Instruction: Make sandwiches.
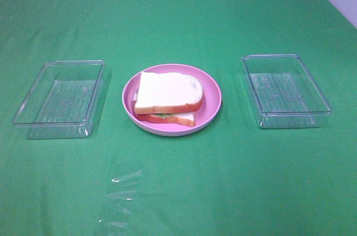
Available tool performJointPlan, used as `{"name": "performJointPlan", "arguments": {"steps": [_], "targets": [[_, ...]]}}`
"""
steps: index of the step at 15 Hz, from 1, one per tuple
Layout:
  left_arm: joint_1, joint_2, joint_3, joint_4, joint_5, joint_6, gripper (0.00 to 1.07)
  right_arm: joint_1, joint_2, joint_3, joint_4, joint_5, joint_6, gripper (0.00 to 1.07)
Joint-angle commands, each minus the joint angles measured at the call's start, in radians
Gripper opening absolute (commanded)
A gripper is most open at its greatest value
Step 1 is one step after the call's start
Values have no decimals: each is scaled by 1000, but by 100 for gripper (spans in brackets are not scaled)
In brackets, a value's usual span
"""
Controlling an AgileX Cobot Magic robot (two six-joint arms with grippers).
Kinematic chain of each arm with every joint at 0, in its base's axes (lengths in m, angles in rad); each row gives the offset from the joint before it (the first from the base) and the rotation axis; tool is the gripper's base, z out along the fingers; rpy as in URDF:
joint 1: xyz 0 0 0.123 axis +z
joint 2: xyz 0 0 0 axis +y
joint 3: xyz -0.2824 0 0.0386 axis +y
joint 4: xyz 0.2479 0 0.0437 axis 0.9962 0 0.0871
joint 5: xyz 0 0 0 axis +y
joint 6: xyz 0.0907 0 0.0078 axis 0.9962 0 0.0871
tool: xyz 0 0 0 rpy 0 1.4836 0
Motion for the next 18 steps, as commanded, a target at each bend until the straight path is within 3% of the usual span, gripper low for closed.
{"name": "performJointPlan", "arguments": {"steps": [1,4,16,18], "targets": [[1,-22,-1,-3,-15,-8,98,-1,-152,7,3,-11,-9,91],[1,-22,-1,-3,-15,-8,98,-1,-307,8,1,-9,-13,91],[1,-15,-1,-5,-15,-9,98,-4,-299,13,-19,-1,-55,91],[1,-15,-1,-6,-15,-9,98,-59,-307,13,-16,-1,-54,91]]}}
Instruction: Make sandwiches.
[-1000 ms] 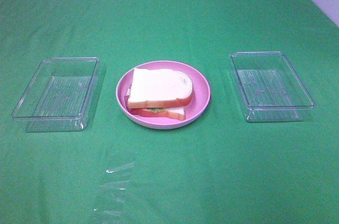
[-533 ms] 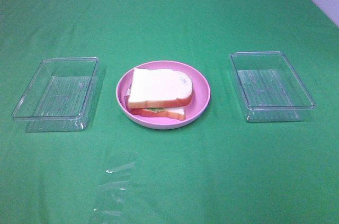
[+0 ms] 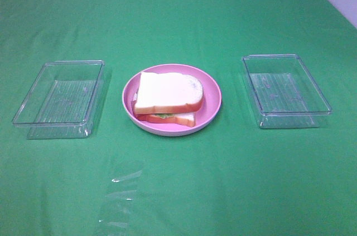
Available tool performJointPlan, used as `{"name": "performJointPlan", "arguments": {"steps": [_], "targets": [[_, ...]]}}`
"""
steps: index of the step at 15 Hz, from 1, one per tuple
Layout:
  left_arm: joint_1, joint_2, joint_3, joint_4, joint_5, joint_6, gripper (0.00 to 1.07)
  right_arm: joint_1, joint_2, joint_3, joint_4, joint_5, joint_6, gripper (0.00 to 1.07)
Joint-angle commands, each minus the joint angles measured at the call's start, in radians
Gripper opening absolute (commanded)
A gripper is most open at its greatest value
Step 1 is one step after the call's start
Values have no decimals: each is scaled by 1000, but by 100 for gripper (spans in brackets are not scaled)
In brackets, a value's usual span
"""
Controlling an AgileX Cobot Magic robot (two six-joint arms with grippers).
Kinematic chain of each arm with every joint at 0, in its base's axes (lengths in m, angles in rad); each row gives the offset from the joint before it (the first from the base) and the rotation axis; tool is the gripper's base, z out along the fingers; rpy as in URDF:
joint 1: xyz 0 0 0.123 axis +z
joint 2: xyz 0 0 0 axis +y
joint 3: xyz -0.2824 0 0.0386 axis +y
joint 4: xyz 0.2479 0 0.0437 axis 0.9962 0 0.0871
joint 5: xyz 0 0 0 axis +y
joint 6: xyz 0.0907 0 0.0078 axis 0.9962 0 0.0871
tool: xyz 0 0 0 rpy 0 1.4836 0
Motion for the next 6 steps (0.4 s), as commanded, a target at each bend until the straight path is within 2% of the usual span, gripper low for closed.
{"name": "performJointPlan", "arguments": {"steps": [1,6], "targets": [[1,-15,-1,-6,-15,-9,98,-32,-29,2,-5,-4,-9,91],[1,-13,-1,-6,-15,-9,98,-32,-29,2,-5,-4,-9,91]]}}
